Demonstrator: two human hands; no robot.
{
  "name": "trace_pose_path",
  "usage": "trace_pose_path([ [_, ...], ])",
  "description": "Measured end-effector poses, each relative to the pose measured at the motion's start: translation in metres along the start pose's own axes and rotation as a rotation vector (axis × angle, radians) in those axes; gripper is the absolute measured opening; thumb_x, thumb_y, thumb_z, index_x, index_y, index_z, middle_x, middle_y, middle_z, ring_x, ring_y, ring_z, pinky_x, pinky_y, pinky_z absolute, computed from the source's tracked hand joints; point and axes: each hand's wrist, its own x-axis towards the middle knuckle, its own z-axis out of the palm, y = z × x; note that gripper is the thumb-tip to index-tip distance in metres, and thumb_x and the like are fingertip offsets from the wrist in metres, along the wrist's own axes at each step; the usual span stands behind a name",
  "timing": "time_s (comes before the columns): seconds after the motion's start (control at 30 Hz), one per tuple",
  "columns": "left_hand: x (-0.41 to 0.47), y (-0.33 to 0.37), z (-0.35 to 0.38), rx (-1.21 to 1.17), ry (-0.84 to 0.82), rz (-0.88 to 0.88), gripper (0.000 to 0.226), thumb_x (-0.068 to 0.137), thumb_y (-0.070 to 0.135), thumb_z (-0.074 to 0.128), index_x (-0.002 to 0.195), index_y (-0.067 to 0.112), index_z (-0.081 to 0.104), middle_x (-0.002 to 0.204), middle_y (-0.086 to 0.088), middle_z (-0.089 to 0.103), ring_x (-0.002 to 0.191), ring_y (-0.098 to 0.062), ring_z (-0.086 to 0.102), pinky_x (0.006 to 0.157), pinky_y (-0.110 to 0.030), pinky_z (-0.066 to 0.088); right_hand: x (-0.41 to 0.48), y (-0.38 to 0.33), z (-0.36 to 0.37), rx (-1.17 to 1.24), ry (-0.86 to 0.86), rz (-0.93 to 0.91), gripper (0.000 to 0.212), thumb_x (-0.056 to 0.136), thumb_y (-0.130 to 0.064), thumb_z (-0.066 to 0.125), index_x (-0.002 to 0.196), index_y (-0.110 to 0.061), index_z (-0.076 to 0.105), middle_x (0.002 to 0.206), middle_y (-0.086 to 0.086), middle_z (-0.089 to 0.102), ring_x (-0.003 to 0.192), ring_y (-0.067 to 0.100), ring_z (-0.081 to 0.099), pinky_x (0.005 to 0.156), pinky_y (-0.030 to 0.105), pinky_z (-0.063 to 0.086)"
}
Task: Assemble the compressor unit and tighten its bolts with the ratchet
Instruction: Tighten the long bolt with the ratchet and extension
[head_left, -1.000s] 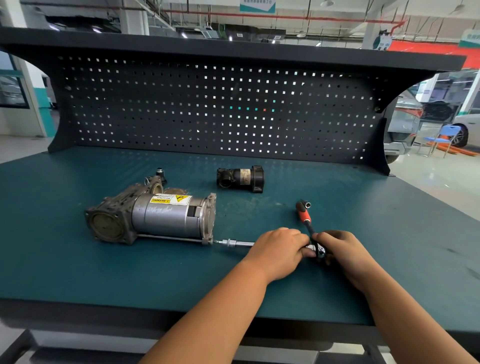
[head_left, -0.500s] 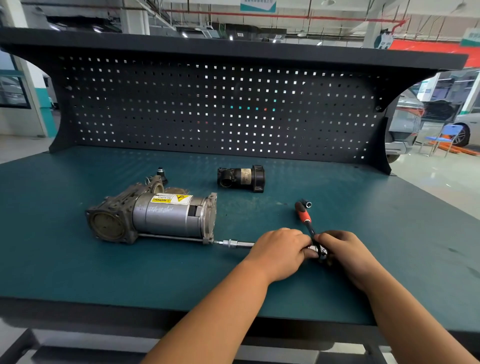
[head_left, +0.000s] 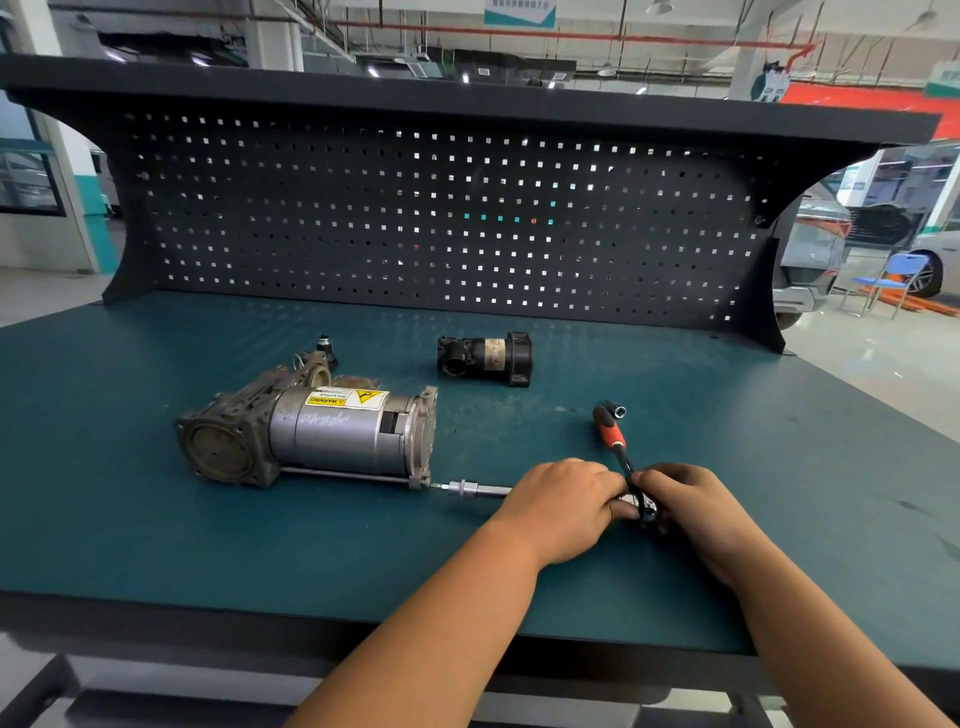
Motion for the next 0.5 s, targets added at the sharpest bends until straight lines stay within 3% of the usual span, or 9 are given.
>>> trace_pose_path([
  [0.5, -0.0008, 0.0, -0.0006, 0.01, 0.019, 0.023, 0.031, 0.097, 0.038, 0.045, 0.098, 0.01, 0.059, 0.101, -0.008, 0.06, 0.1, -0.029, 0.052, 0.072, -0.038, 0.037, 0.0048, 0.007, -0.0019, 0.02, -0.014, -0.015, 0.026, 0.089, -0.012, 0.056, 0.085, 0.013, 0.059, 0.063, 0.012, 0.059, 0.053, 0.017, 0.05, 0.052, 0.029, 0.039],
])
